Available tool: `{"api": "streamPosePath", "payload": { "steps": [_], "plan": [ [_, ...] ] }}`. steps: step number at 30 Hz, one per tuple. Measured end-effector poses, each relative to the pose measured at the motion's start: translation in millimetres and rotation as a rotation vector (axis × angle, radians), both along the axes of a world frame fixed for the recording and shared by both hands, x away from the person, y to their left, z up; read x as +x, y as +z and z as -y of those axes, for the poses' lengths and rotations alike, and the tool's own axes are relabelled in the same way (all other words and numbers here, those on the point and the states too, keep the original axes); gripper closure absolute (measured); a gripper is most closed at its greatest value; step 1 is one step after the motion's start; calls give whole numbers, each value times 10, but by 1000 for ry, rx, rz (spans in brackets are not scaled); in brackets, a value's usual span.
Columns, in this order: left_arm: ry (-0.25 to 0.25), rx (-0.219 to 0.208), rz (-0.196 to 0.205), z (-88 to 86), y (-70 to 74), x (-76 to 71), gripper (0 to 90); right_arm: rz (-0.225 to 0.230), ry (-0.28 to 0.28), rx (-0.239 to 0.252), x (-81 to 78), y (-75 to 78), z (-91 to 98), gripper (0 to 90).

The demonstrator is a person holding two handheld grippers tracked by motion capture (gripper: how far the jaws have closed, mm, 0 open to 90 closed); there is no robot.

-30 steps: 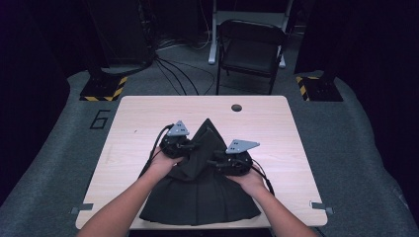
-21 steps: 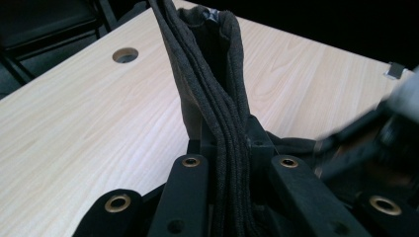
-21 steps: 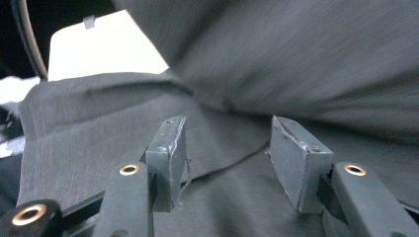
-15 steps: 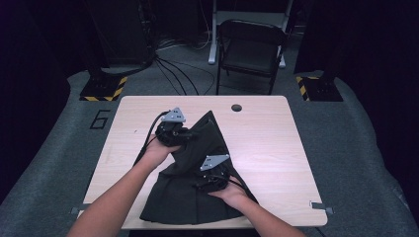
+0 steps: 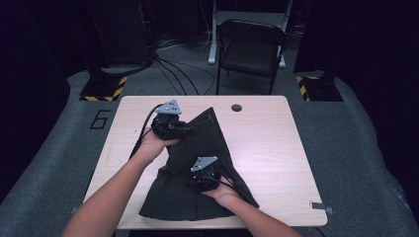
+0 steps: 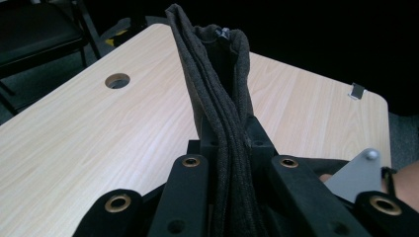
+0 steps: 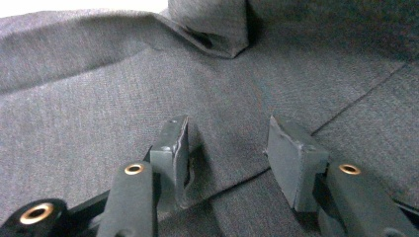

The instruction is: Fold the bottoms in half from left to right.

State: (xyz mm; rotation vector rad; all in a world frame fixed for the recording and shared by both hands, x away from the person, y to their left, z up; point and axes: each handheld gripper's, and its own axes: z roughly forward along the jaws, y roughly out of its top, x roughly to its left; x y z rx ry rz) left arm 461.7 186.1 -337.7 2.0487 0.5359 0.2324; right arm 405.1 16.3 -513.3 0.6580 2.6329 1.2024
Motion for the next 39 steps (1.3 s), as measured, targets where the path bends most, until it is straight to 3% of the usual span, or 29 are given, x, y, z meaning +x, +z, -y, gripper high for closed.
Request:
{"api": "streamPosePath", "payload": {
  "steps": [9,11,12,13,14,15,16,17,19,23,24,25,31,32,34,39],
  "plan": [
    [0,-6,9,12,25,-15,828,22,-46,-11,155,-15,-46,508],
    [-4,-4,13,1,32,-10,827,31,-35,-14,195,-14,-42,509],
    [-3,-5,16,-4,35,-8,827,61,-40,-18,219,-24,-48,509],
    [-3,-6,15,-10,38,-7,827,24,-31,-20,218,-7,-38,510],
    [-7,-3,12,-18,45,-5,827,21,-34,-17,227,-9,-34,513],
    [0,-6,17,-18,44,-6,827,56,-30,-46,263,-8,-21,515],
    [-1,-7,18,-20,45,-5,827,55,-30,-24,277,-18,-27,516],
    [1,-11,14,-20,45,-11,828,48,-23,-57,285,1,-11,518],
    [-4,-8,23,-21,48,-10,827,75,-14,-49,313,-8,-16,519],
    [-10,-8,23,-22,56,-18,827,62,-8,-68,338,13,-4,519],
    [-7,-8,25,-24,57,-20,827,79,0,-80,354,16,4,519],
    [-6,-8,26,-28,58,-20,827,86,2,-62,369,0,5,520],
    [0,-9,28,-58,54,-9,827,53,-17,-52,415,4,62,524],
    [1,-13,22,-57,49,-10,827,65,-6,-52,434,3,72,524],
    [-1,-8,24,-56,48,-6,827,39,-20,-52,424,4,80,524],
    [4,-10,30,-59,47,-3,827,40,-26,-46,416,1,74,523]
  ]
}}
